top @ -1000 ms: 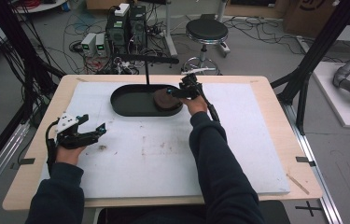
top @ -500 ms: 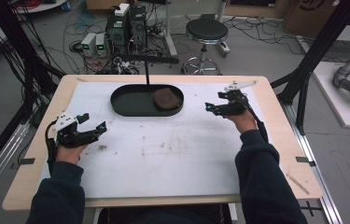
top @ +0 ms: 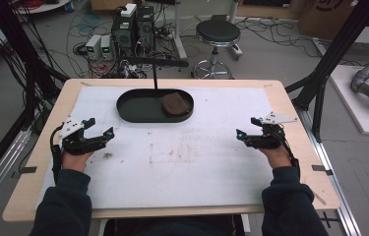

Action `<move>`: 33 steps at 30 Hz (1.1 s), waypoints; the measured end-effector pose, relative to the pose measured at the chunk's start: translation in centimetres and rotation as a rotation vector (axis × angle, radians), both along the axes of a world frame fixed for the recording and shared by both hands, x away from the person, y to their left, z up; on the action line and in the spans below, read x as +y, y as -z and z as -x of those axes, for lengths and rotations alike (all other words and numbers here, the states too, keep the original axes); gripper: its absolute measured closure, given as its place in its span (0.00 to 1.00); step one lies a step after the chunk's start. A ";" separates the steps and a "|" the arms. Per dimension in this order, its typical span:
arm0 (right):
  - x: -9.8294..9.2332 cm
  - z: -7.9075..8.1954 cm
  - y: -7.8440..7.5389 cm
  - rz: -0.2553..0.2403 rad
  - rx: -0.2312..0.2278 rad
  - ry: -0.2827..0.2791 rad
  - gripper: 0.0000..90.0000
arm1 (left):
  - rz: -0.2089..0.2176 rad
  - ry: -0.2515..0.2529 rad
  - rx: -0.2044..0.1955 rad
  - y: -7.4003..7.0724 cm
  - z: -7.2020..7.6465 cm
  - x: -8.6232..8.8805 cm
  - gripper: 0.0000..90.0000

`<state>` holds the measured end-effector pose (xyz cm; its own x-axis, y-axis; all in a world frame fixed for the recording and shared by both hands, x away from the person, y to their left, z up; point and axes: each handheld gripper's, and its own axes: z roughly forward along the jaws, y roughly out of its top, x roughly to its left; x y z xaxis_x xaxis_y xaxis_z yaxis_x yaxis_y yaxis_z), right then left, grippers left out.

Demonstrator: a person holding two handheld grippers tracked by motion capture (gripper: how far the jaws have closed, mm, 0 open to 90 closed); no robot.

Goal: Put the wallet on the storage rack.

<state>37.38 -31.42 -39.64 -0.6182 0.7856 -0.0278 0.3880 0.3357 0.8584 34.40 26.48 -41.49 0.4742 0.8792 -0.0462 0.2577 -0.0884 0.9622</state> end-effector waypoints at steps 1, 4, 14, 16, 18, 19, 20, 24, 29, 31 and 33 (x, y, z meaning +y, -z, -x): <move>0.0 0.1 0.0 -0.005 -0.006 0.002 0.23 | -0.005 0.000 -0.001 0.0 0.0 0.0 0.20; -0.1 0.3 0.2 -0.015 -0.008 0.007 0.23 | -0.010 0.005 -0.006 -0.1 0.1 -0.1 0.20; 0.3 0.8 0.0 -0.012 -0.023 0.007 0.23 | -0.021 0.019 -0.010 -0.2 0.4 -0.5 0.20; 0.3 0.7 0.1 -0.006 -0.022 0.001 0.23 | -0.020 0.016 -0.009 -0.2 0.4 -0.5 0.20; 0.3 0.7 0.1 -0.007 -0.018 0.007 0.23 | -0.016 0.017 -0.008 -0.1 0.4 -0.4 0.20; 0.3 0.7 0.1 -0.005 -0.017 0.006 0.23 | -0.017 0.017 -0.008 -0.1 0.3 -0.4 0.20; 0.3 0.7 0.1 -0.007 -0.019 0.009 0.23 | -0.016 0.016 -0.005 -0.1 0.4 -0.4 0.20; 0.2 0.7 0.2 -0.007 -0.019 0.012 0.23 | -0.020 0.018 -0.004 -0.1 0.3 -0.5 0.20; 0.2 0.6 0.2 -0.004 -0.015 0.014 0.24 | -0.020 0.017 -0.004 -0.1 0.3 -0.5 0.20; 0.2 0.6 0.2 -0.010 -0.011 0.016 0.24 | -0.021 0.017 -0.005 0.0 0.3 -0.5 0.20; 0.1 0.5 0.3 -0.008 -0.015 0.013 0.24 | -0.019 0.015 -0.004 0.0 0.3 -0.5 0.20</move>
